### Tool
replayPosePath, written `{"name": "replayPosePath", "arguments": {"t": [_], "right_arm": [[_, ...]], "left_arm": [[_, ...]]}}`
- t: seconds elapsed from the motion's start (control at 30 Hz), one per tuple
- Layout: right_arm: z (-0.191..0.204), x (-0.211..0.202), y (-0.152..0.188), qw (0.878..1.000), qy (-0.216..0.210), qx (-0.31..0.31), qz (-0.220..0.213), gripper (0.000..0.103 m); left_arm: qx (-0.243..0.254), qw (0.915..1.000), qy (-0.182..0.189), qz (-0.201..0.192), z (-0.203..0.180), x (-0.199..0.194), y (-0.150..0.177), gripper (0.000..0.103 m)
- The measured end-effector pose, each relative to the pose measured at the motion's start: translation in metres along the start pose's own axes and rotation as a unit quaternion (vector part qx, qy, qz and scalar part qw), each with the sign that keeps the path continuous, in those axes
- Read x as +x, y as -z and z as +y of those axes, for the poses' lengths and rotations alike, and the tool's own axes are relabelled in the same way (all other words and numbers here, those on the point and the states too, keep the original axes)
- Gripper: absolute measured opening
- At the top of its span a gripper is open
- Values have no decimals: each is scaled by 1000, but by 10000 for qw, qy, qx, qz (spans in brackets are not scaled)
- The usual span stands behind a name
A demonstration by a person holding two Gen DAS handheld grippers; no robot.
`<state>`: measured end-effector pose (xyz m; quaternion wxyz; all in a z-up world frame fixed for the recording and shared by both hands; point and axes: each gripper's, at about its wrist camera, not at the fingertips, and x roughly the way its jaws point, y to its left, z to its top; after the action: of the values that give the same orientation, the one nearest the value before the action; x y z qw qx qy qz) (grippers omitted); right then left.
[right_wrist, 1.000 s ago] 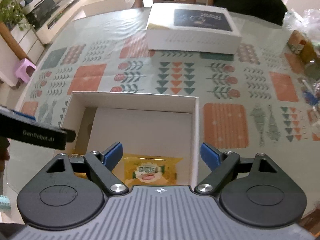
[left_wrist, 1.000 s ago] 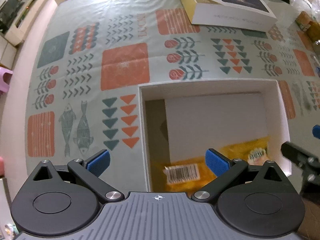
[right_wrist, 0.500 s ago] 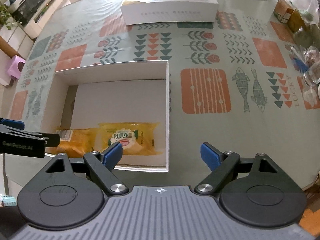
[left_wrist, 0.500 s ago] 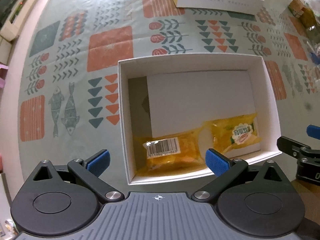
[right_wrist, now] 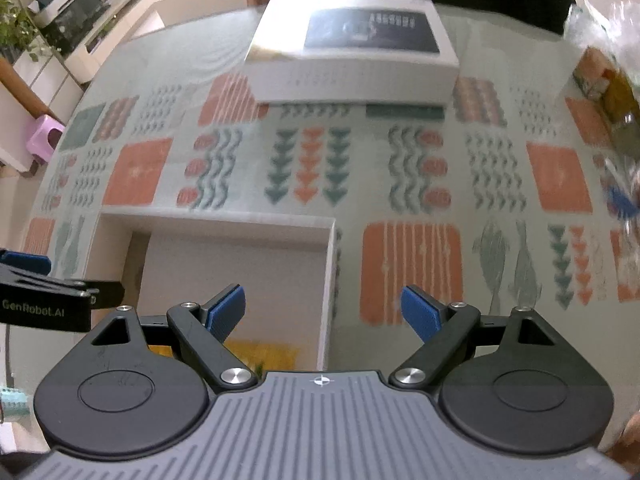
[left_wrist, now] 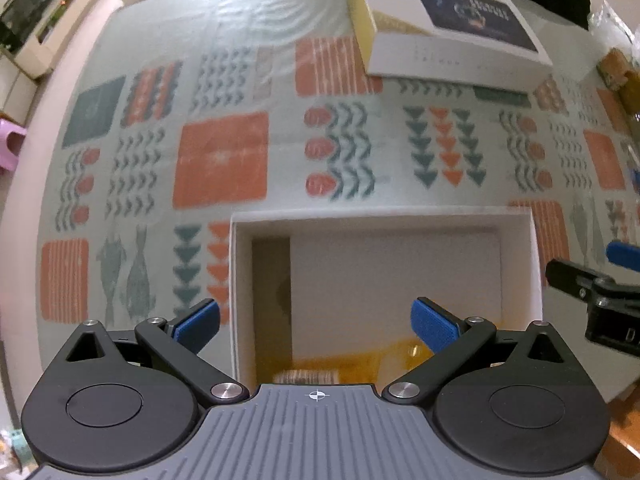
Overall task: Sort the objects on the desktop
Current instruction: 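Move both grippers toward the white tablet box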
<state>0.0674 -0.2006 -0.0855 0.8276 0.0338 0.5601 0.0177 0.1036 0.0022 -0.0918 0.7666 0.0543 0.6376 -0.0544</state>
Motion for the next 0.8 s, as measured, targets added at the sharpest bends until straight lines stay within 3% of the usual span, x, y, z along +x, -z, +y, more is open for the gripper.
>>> {"name": "replayPosePath", "arguments": {"t": [0.47, 0.67, 0.8], "right_arm": [[-59, 49, -117, 9983, 323, -339, -340, 103], [-98, 75, -155, 9982, 18, -209, -568, 103], [-119, 86, -181, 9963, 50, -245, -816, 103]], "left_arm": [[73, 9997, 165, -184, -26, 23, -125, 103], [324, 9987, 33, -399, -45, 40, -180, 103], [381, 9982, -21, -460, -51, 55, -213, 103]]}}
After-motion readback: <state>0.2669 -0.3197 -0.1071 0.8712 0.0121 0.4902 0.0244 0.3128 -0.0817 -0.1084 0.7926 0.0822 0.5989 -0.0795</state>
